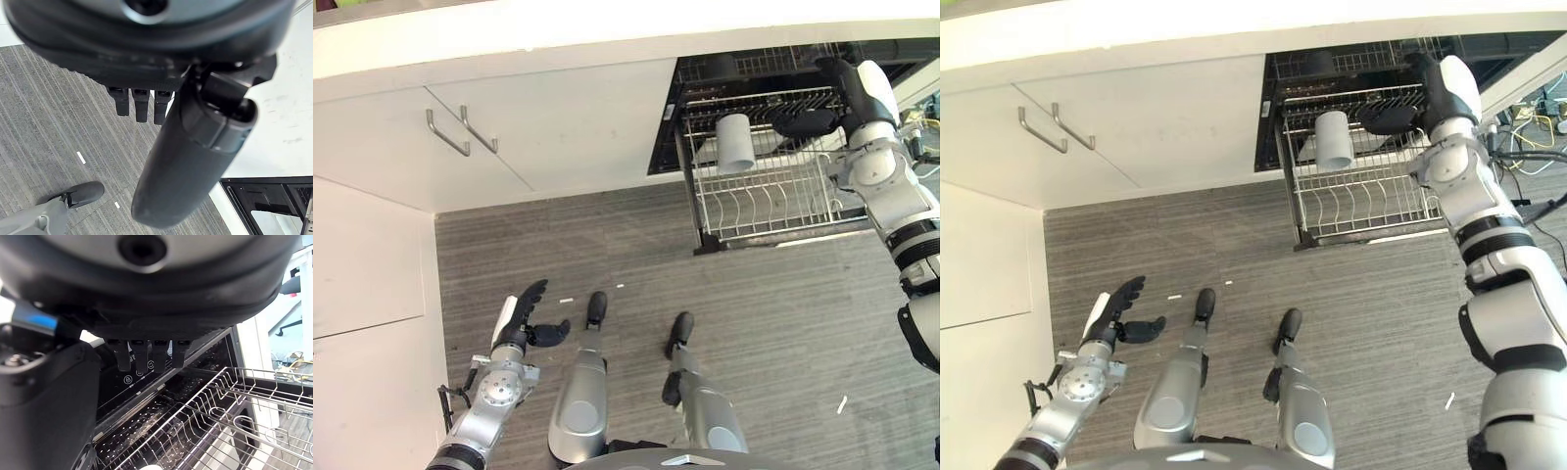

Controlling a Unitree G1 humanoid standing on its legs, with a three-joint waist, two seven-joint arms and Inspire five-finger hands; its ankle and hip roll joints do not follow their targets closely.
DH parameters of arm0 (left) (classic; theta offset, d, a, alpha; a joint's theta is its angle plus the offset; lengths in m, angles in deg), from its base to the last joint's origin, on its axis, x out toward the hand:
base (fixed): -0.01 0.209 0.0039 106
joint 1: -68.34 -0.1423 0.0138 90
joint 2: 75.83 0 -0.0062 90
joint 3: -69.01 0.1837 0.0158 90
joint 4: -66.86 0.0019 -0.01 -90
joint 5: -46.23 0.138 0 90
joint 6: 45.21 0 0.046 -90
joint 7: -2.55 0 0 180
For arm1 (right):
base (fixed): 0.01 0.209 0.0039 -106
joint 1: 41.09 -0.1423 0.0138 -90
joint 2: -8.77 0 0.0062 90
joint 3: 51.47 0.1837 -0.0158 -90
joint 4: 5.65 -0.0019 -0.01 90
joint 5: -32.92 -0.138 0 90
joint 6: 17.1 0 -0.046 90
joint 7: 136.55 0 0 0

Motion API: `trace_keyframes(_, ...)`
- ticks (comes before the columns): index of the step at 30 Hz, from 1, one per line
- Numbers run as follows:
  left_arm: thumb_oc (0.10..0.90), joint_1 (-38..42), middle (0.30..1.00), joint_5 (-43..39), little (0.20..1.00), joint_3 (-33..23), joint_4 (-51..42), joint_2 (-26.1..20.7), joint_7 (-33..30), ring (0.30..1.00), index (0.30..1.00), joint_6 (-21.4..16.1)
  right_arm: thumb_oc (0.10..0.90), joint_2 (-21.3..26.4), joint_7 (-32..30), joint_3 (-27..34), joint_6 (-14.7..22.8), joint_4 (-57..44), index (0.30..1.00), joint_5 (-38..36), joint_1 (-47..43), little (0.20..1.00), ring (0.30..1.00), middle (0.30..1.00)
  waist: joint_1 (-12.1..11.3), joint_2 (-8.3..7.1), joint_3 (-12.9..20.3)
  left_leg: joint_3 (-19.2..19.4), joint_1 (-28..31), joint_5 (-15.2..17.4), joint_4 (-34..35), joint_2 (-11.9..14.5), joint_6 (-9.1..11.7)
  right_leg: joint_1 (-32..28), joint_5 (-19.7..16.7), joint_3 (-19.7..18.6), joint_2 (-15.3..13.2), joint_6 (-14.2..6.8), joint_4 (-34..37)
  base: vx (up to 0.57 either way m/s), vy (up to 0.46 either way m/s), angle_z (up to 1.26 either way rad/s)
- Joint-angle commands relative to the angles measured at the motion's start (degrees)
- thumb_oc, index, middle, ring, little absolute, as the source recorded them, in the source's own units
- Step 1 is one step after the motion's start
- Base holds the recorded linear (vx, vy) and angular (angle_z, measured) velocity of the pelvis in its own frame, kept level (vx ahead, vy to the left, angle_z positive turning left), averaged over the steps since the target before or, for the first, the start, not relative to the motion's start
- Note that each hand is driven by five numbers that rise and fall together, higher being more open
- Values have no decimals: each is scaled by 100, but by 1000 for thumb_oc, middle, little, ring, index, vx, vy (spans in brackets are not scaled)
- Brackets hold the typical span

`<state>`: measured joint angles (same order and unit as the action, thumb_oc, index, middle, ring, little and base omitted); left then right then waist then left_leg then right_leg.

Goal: Place the dishes in the dishwasher.

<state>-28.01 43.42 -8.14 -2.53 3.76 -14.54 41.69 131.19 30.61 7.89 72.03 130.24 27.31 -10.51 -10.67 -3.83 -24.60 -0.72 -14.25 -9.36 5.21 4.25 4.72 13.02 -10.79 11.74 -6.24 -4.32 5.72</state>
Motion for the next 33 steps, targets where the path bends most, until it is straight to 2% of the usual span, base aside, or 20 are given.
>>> trace_keyframes(1,800,-417,900,34,900,-42,-99,-28,-166,900,900,-164,800,627,-267,18,376,-635,900,-124,100,900,900,900,7,-28,445,-18,18,350,-21,-185,78,-111,640,-211,-117,-365,-196,7,-11,-9)
trace_keyframes(3,800,-410,900,60,900,-130,-25,43,-198,900,900,-140,800,627,-342,359,427,-1082,900,-207,521,900,900,900,58,-18,463,-24,54,355,-21,-184,75,-140,651,-210,-113,-366,-201,29,-16,-3)
trace_keyframes(5,800,-437,900,162,900,-310,180,246,-190,900,900,-49,800,226,-389,1704,637,-2380,900,-397,2300,900,900,900,182,-21,592,-49,199,417,-21,-179,40,-301,714,-170,-110,-367,-215,88,-49,2)
trace_keyframes(6,800,-451,900,202,900,-316,331,305,-198,900,900,-24,800,-119,-428,2397,695,-3003,900,-457,3182,900,900,900,177,-39,673,-69,296,454,-21,-187,24,-426,761,-121,-119,-368,-214,110,-38,18)
trace_keyframes(8,800,-361,900,198,900,-429,808,465,-111,900,900,113,800,-693,-547,3267,777,-4020,900,-175,4317,900,900,900,289,-10,820,-79,419,513,-21,-192,6,-584,830,-88,-138,-376,-223,112,-28,16)
trace_keyframes(11,800,-235,900,226,900,-537,1448,658,136,900,900,200,800,-1993,-255,4065,1154,-5034,900,-827,5608,900,900,900,472,103,1014,-72,591,573,-21,-241,18,-826,939,47,-215,-385,-243,96,-11,8)
trace_keyframes(12,800,-235,900,226,900,-537,1448,658,136,900,900,200,800,-1993,-255,4065,1154,-5034,900,-827,5608,900,900,900,472,103,1014,-72,591,573,-21,-241,18,-826,939,47,-215,-385,-243,45,11,6)
trace_keyframes(15,800,-151,900,-11,900,-888,2751,1151,185,900,900,357,800,-2749,224,4001,1373,-5788,900,-1328,6259,900,900,900,599,259,1297,-104,795,588,-21,-316,35,-1085,1025,155,-284,-375,-251,94,10,8)
trace_keyframes(17,800,-100,900,79,900,-1057,3262,1271,62,900,900,389,800,-2833,230,4066,1417,-6113,900,-1273,6343,900,900,900,635,345,1415,-87,897,613,-21,-324,45,-1196,1046,182,-295,-374,-233,105,-8,10)
trace_keyframes(18,800,-154,900,51,900,-1197,3487,1348,-81,900,900,334,800,-2883,213,4043,1586,-6355,900,-1276,6268,900,900,900,618,429,1480,-70,972,651,-21,-328,49,-1256,1047,169,-306,-374,-211,67,-12,5)
trace_keyframes(21,800,-208,900,-48,900,-1339,3677,1421,-202,900,900,295,800,-2914,165,3864,1752,-6428,900,-1371,6033,900,900,900,574,493,1437,14,1108,686,-164,-334,32,-1329,1085,126,-337,-360,-208,19,-4,1)
trace_keyframes(23,800,-150,900,-158,900,-1429,3747,1454,-263,900,900,276,800,-2864,78,3918,1839,-6551,900,-1229,5945,900,900,900,564,482,1345,78,836,812,-735,-435,56,-1345,1098,140,-427,-338,-223,-66,51,7)
trace_keyframes(24,800,-3,900,-370,900,-1598,3798,1545,-365,900,900,209,800,-2618,0,4010,1883,-6589,900,-1001,5782,900,900,900,544,451,1177,710,179,656,-1193,-114,267,-1512,1176,267,-574,-356,-134,-53,83,39)
trace_keyframes(25,800,6,900,-369,900,-1602,3808,1551,-366,900,900,204,800,-2613,0,4007,1884,-6586,900,-1000,5776,900,900,900,539,456,1179,718,176,655,-1190,-107,273,-1502,1178,257,-569,-353,-137,8,118,87)
trace_keyframes(26,800,13,900,-282,900,-1638,3913,1573,-406,900,900,223,800,-2587,26,4100,1859,-6637,900,-1021,5835,900,900,900,529,443,1207,942,71,537,-1101,83,256,-1610,1192,340,-596,-393,-122,58,35,97)
trace_keyframes(27,800,17,900,-277,900,-1633,3922,1575,-409,900,900,217,800,-2587,31,4109,1852,-6648,900,-1026,5846,900,900,900,517,441,1213,951,77,531,-1087,81,259,-1605,1193,333,-599,-393,-121,261,126,75)
trace_keyframes(28,800,25,900,-124,900,-1618,4117,1601,-406,900,900,260,800,-2505,71,4130,1853,-6653,900,-967,5895,900,900,900,386,382,1310,1032,-108,291,-727,250,242,-1785,1235,439,-632,-462,-113,207,88,36)
trace_keyframes(31,800,6,900,-55,900,-1612,4110,1556,-398,900,900,288,800,-2451,23,4178,1785,-6704,900,-860,5899,900,900,900,330,331,1432,1050,-87,238,-549,235,193,-1988,1352,459,-678,-520,-176,289,181,12)
trace_keyframes(32,800,65,900,71,900,-1574,4234,1534,-331,900,900,303,800,-2464,148,4257,1783,-6813,900,-822,6059,900,900,900,432,284,1580,1137,85,131,-256,18,48,-1940,1380,484,-863,-538,-596,299,310,7)
trace_keyframes(33,800,150,900,211,900,-1490,4231,1485,-285,900,900,316,800,-2487,146,4362,1757,-6818,900,-730,6131,900,900,900,526,257,1644,1145,248,267,-160,-121,-44,-1858,1429,439,-980,-522,-1015,233,292,19)
